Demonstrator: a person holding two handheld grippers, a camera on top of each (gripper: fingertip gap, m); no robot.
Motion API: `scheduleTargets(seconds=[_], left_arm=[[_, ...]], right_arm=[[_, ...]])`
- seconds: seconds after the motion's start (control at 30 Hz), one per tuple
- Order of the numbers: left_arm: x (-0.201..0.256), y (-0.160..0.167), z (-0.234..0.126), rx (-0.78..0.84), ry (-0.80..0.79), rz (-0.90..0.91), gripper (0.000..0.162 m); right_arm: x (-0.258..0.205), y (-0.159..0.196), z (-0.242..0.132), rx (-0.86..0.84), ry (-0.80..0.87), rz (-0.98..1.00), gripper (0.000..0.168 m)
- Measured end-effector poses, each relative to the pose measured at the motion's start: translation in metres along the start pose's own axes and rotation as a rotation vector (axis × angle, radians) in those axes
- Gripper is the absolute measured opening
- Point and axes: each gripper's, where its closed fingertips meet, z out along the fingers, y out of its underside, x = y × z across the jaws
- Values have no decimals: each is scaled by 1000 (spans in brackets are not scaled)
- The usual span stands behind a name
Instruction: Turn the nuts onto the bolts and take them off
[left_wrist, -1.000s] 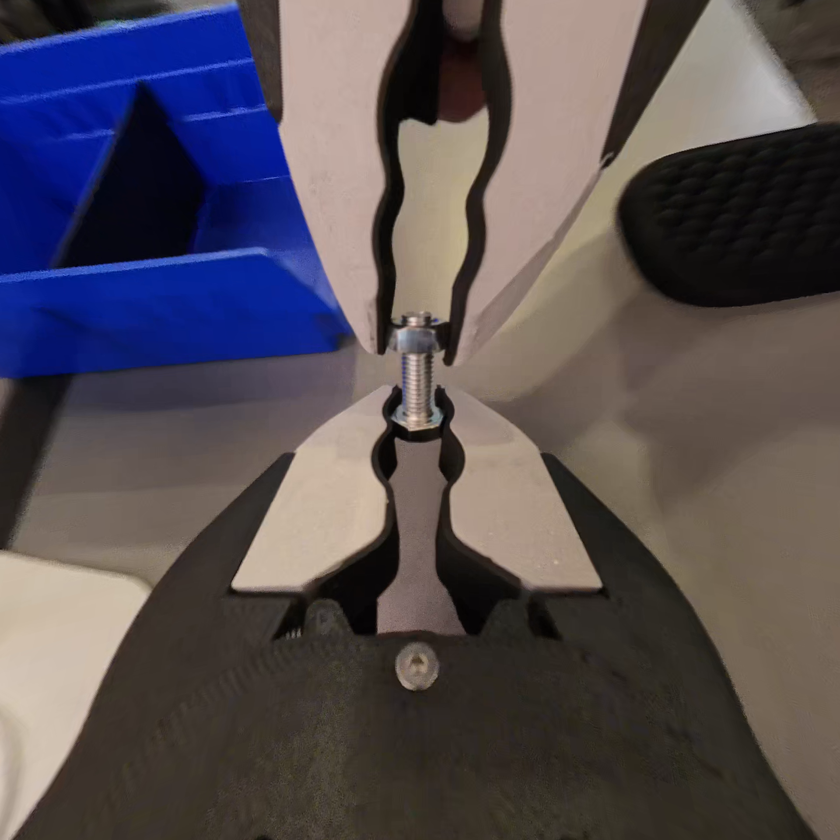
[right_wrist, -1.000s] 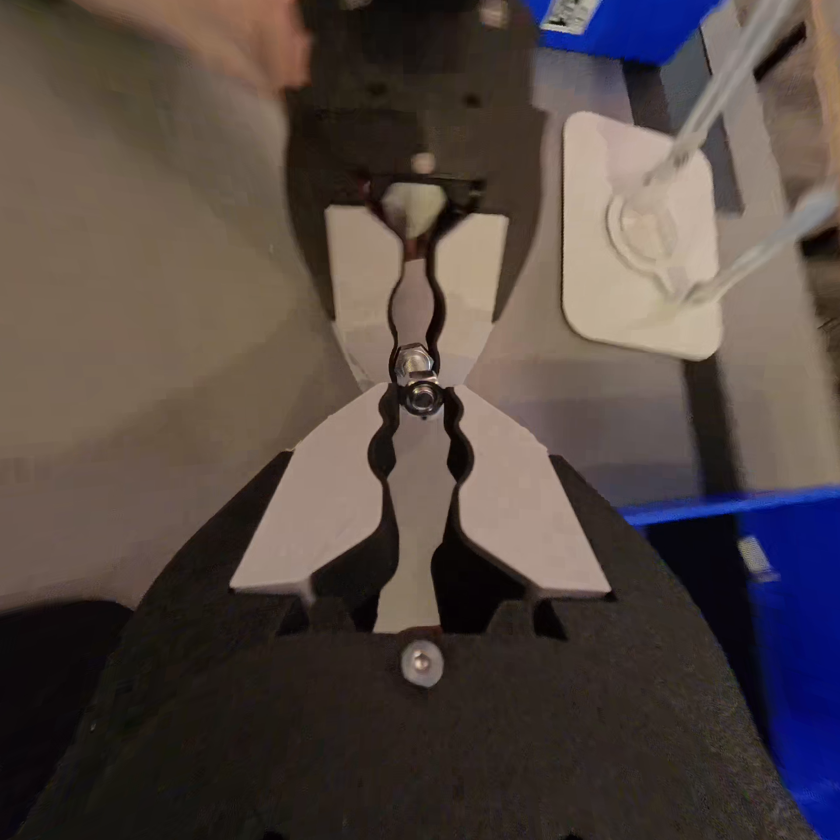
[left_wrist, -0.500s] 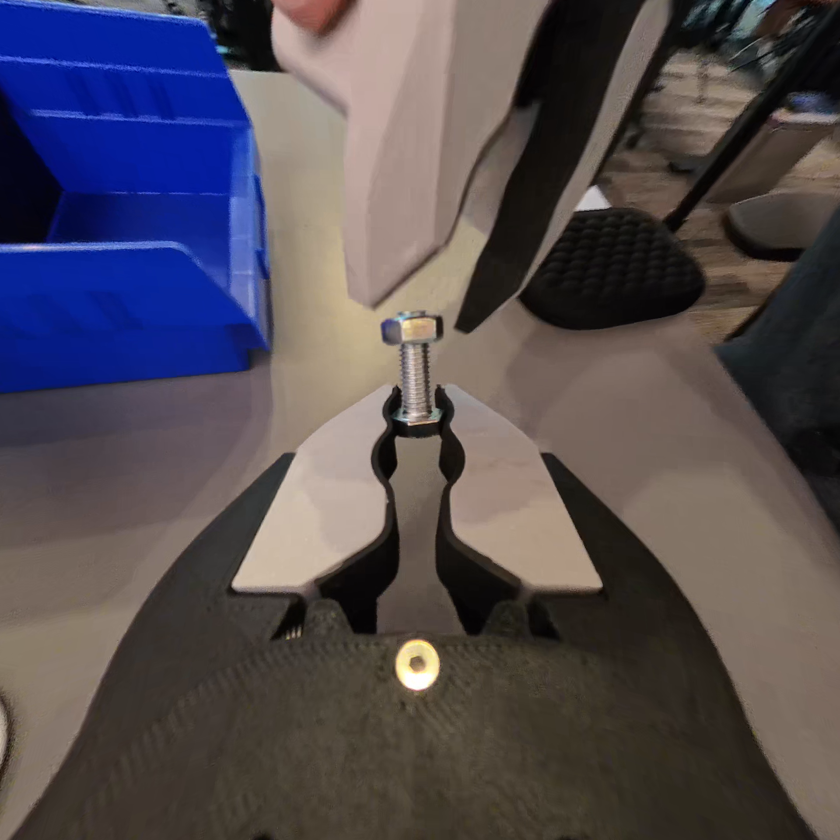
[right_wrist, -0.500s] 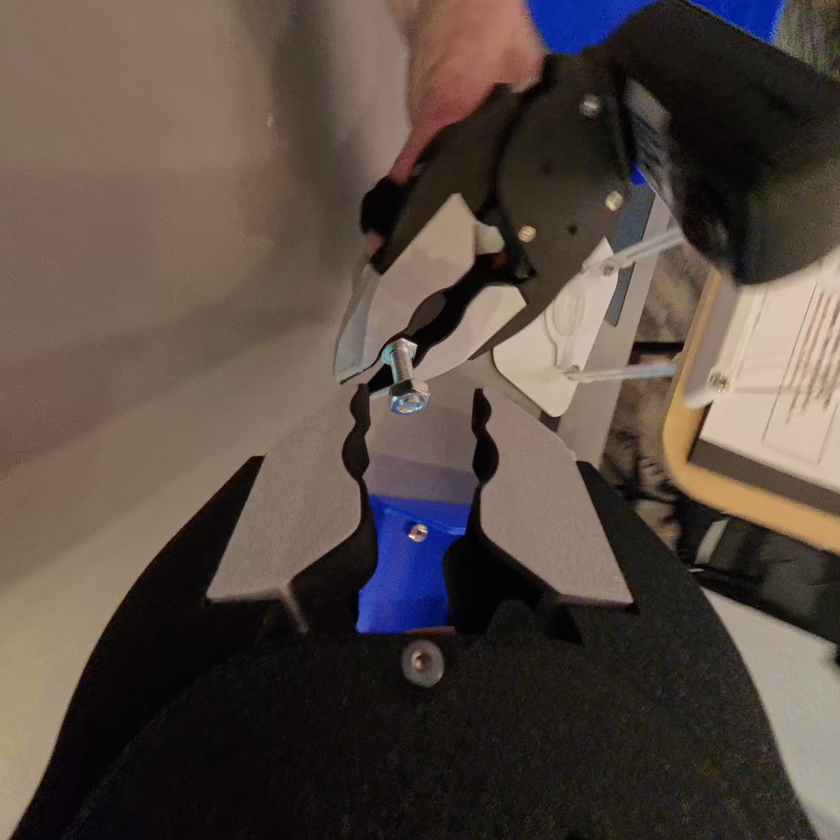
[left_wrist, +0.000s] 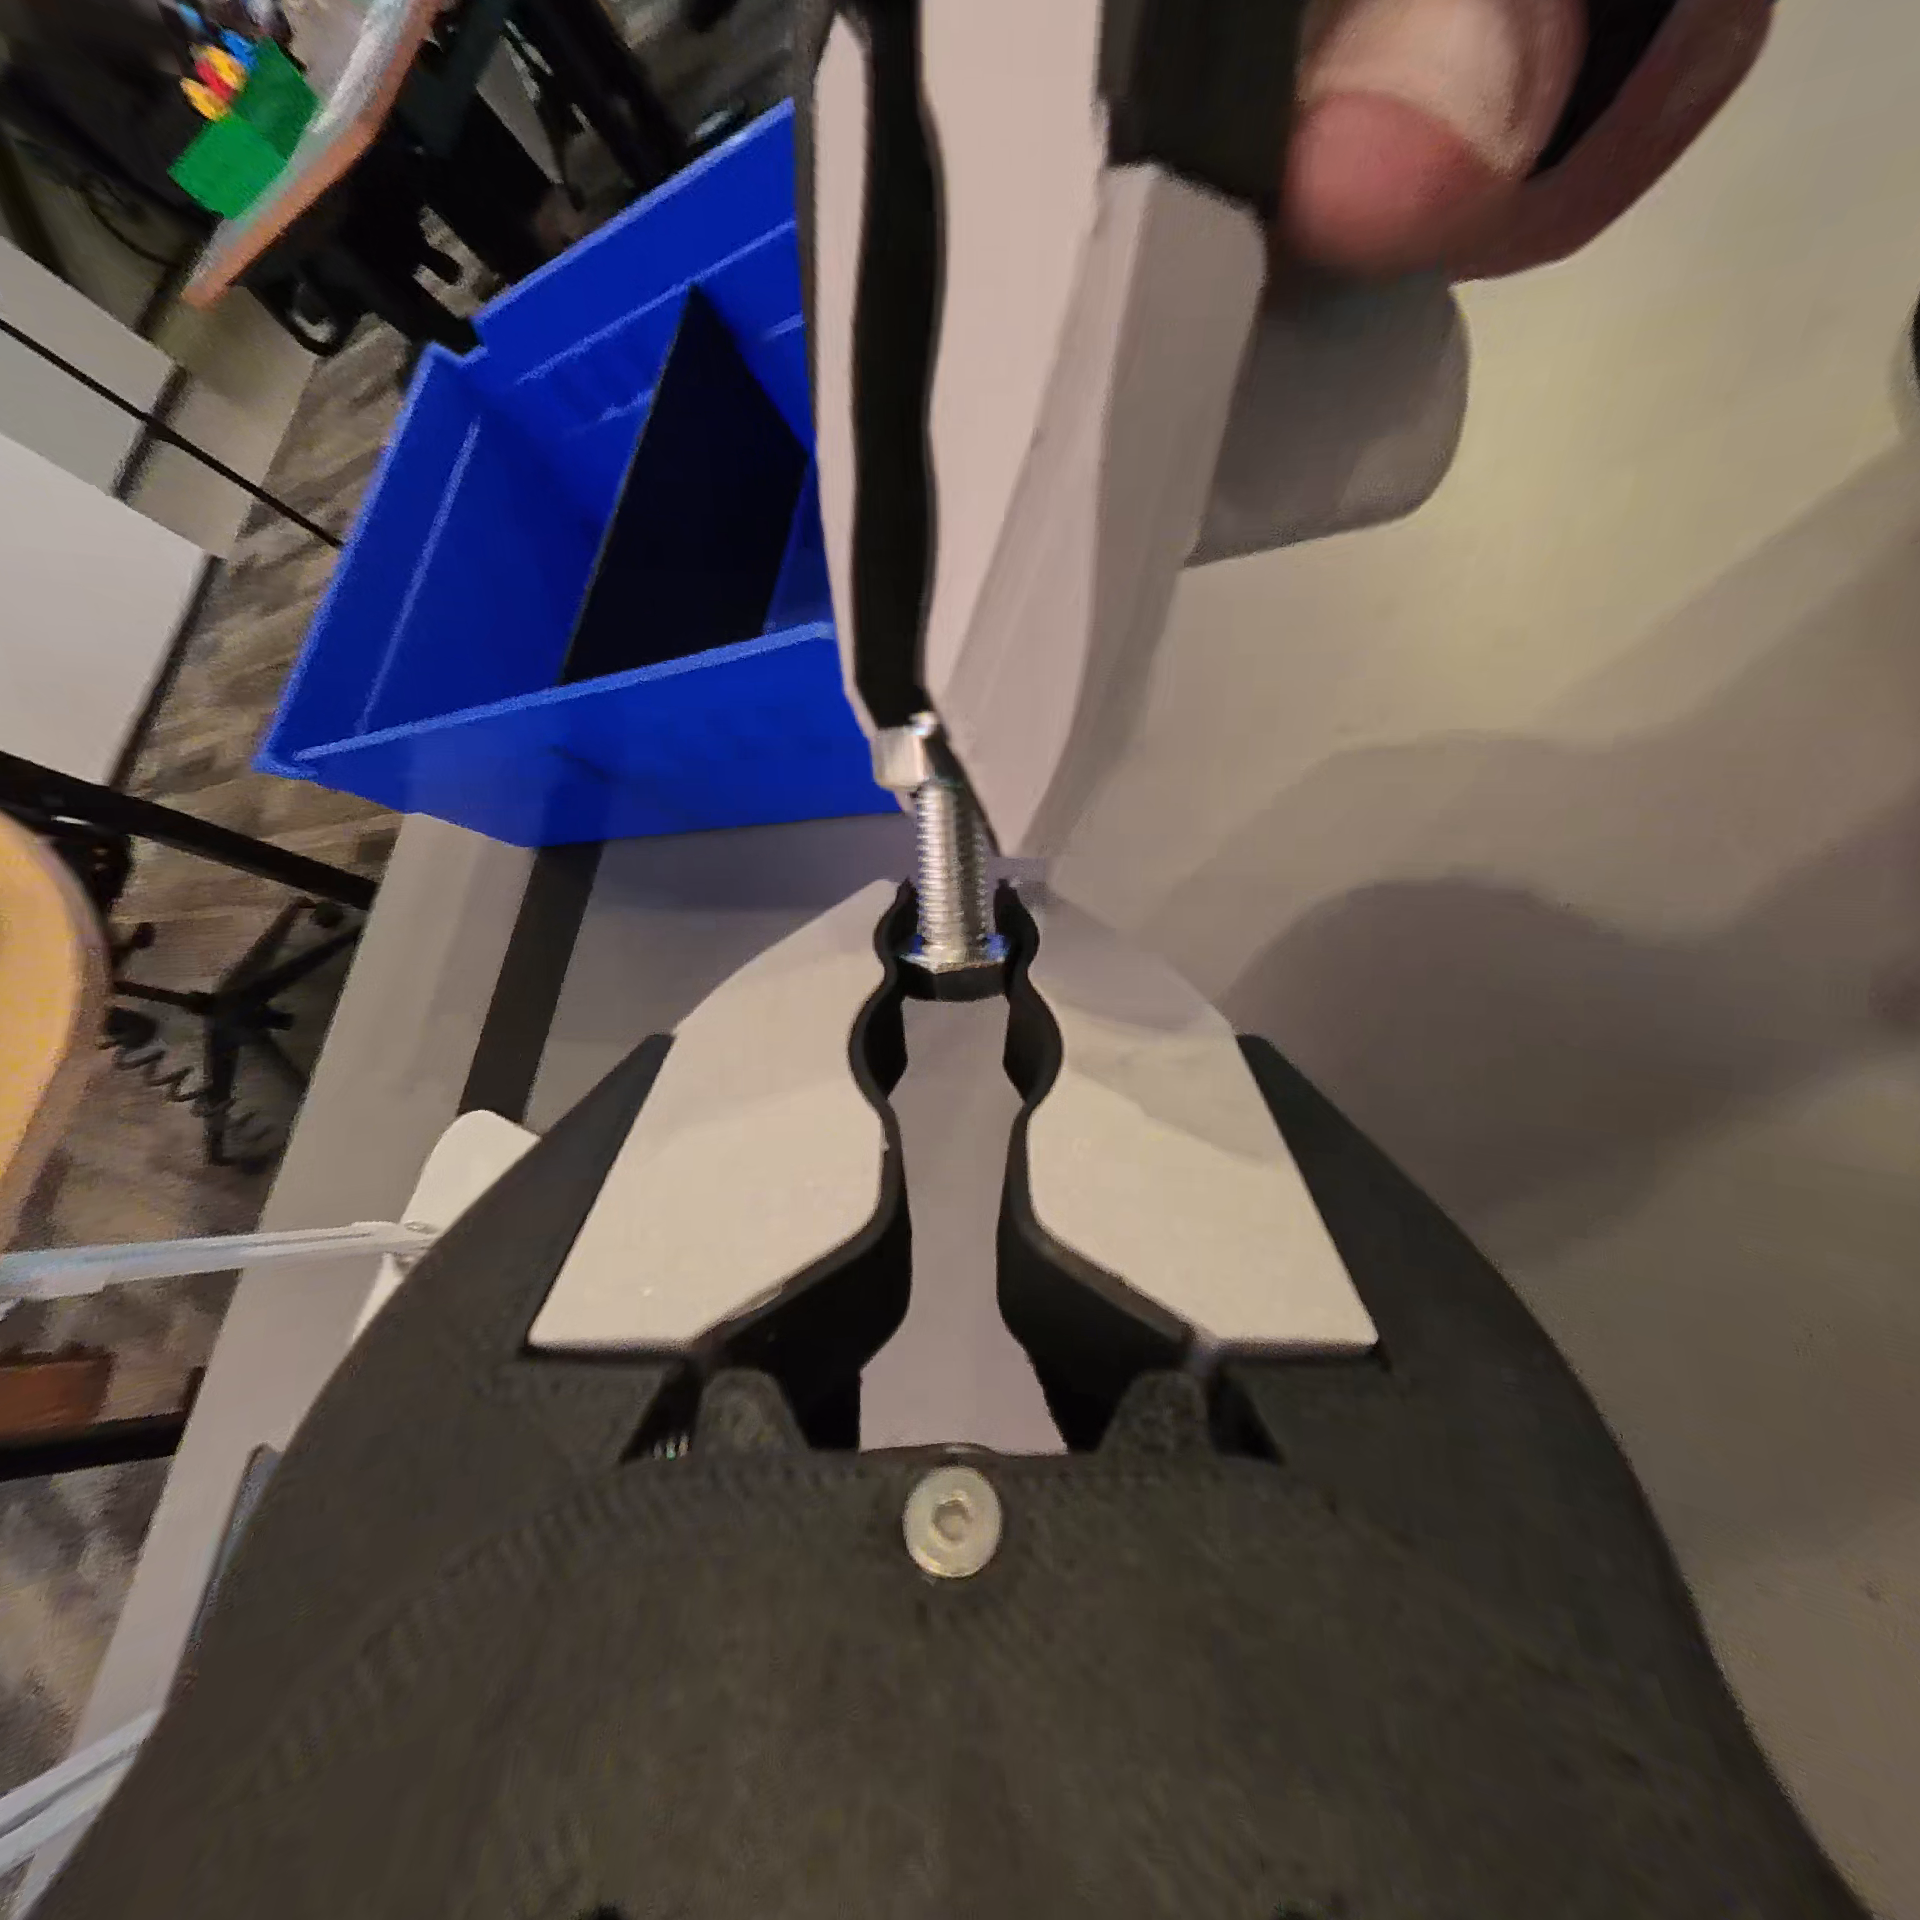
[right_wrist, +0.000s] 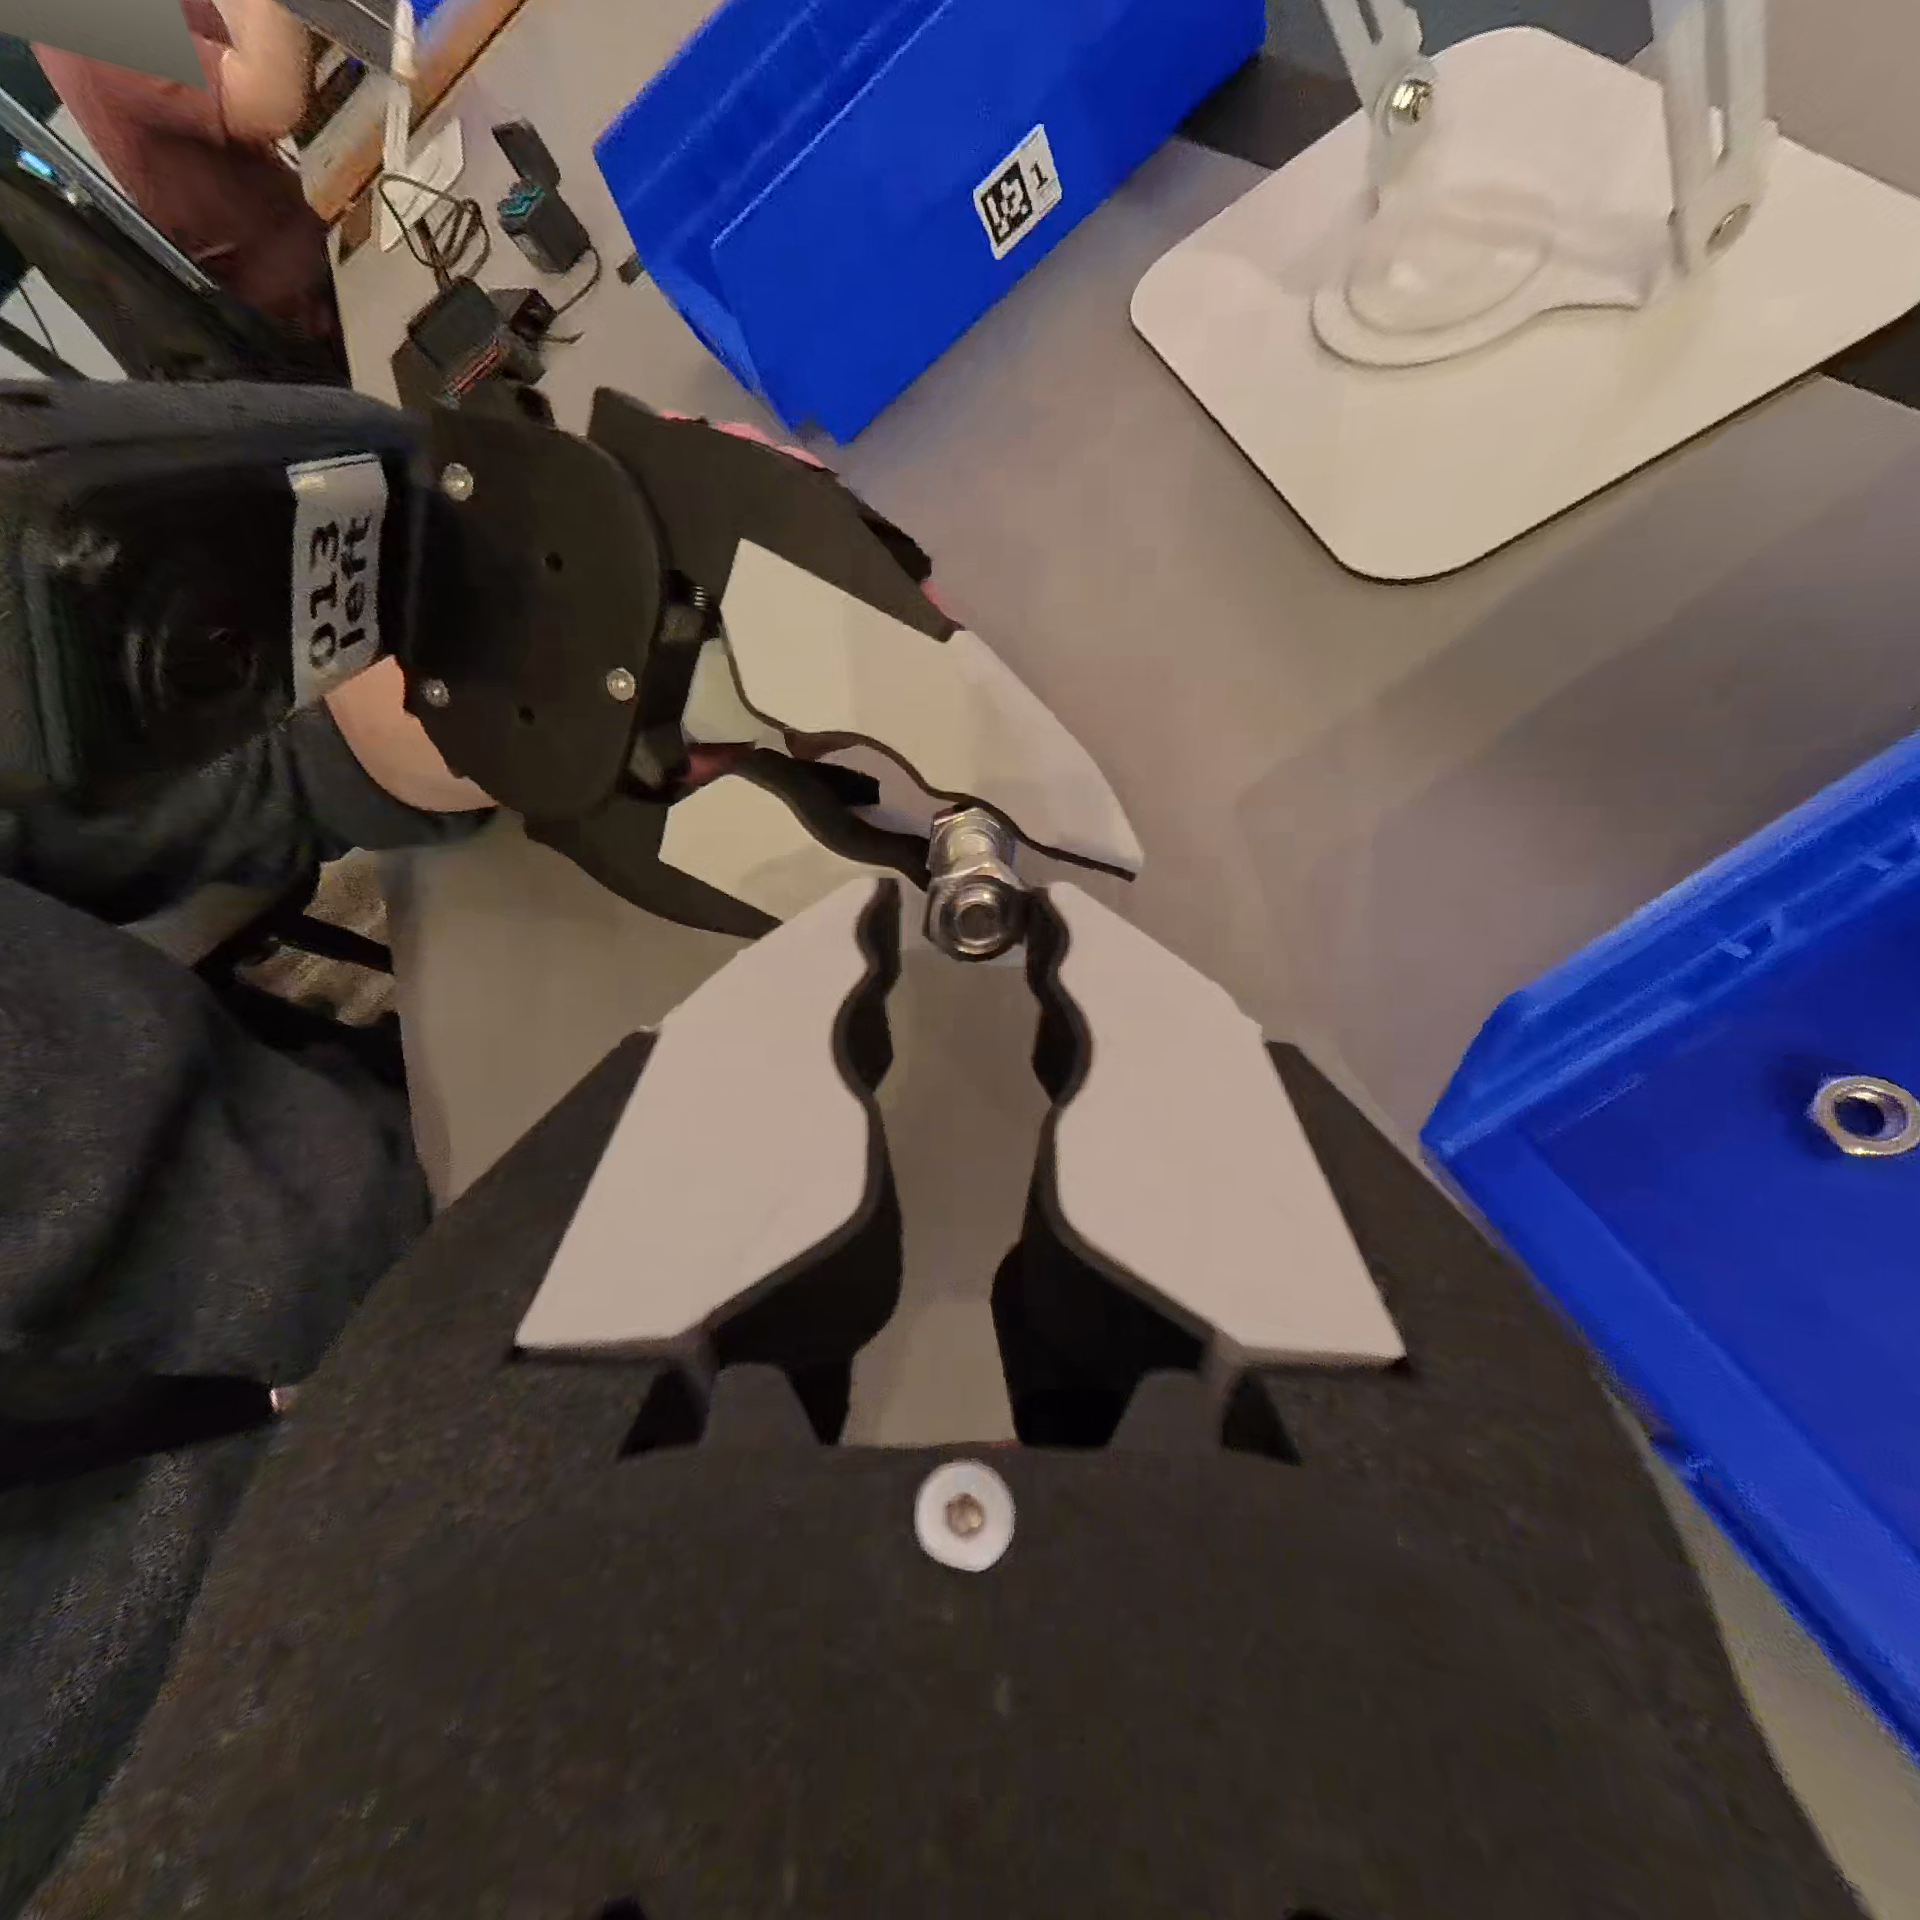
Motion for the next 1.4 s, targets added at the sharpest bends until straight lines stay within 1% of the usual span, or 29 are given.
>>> scheduleTargets(seconds=[0.03, 0.13, 0.23, 0.27, 0.33, 0.37, 0.47, 0.53, 0.57, 0.6, 0.63, 0.7, 0.73, 0.77, 0.83, 0.9, 0.93, 0.97, 1.03, 1.1, 1.2, 1.23, 1.33, 1.4], left_arm=[[0, -1, 0, 1, -15, 13, 14], [1, 0, 0, -11, -15, 31, 14], [5, 0, 0, -5, 24, 14, 14], [8, -1, -1, -1, 63, 0, 14], [16, -3, -4, 28, 171, -59, 14], [22, -4, -5, 44, 241, -88, 14], [43, -5, -12, 85, 462, -169, 14], [62, -6, -20, 122, 651, -224, 14], [67, -7, -24, 148, 712, -242, 14], [76, -8, -30, 157, 813, -277, 15], [84, -8, -36, 166, 910, -305, 15], [90, -8, -41, 202, 995, -334, 14], [91, -8, -43, 206, 1019, -347, 14], [90, -7, -41, 207, 1002, -340, 14], [89, -6, -39, 194, 982, -329, 14], [82, -6, -35, 192, 919, -325, 14], [76, -7, -33, 198, 881, -326, 14], [69, -6, -28, 190, 814, -320, 14], [57, -4, -21, 177, 707, -299, 14], [40, -4, -13, 179, 558, -279, 14], [20, 0, -3, 152, 343, -219, 15], [16, 1, -1, 136, 297, -200, 15], [5, 5, 3, 89, 137, -116, 14], [0, 5, 5, 63, 61, -71, 14]], right_arm=[[1, 1, 0, 1, 6, -1, 18], [2, 3, 1, -11, 21, -34, 18], [1, 5, 1, -48, 46, -143, 18], [0, 6, 1, -73, 56, -202, 18], [-4, 8, 0, -127, 86, -377, 18], [-6, 10, 0, -165, 103, -498, 18], [-12, 19, 2, -307, 157, -910, 18], [-15, 27, 2, -413, 180, -1211, 18], [-17, 29, 2, -455, 198, -1368, 18], [-21, 32, 3, -489, 194, -1491, 18], [-25, 33, 5, -514, 188, -1574, 18], [-28, 34, 8, -554, 201, -1703, 18], [-28, 33, 8, -570, 210, -1744, 18], [-27, 33, 9, -584, 217, -1761, 18], [-25, 32, 9, -580, 214, -1724, 18], [-20, 28, 7, -556, 249, -1637, 21], [-18, 22, 6, -522, 276, -1586, 31], [-17, 16, 4, -476, 306, -1533, 37], [-16, 6, 1, -378, 346, -1406, 39], [-11, -1, -2, -289, 375, -1198, 39], [1, -3, -4, -189, 356, -813, 39], [6, -3, -4, -161, 347, -694, 40], [12, -2, -4, -62, 237, -327, 39], [15, 1, -1, -26, 162, -143, 38]])
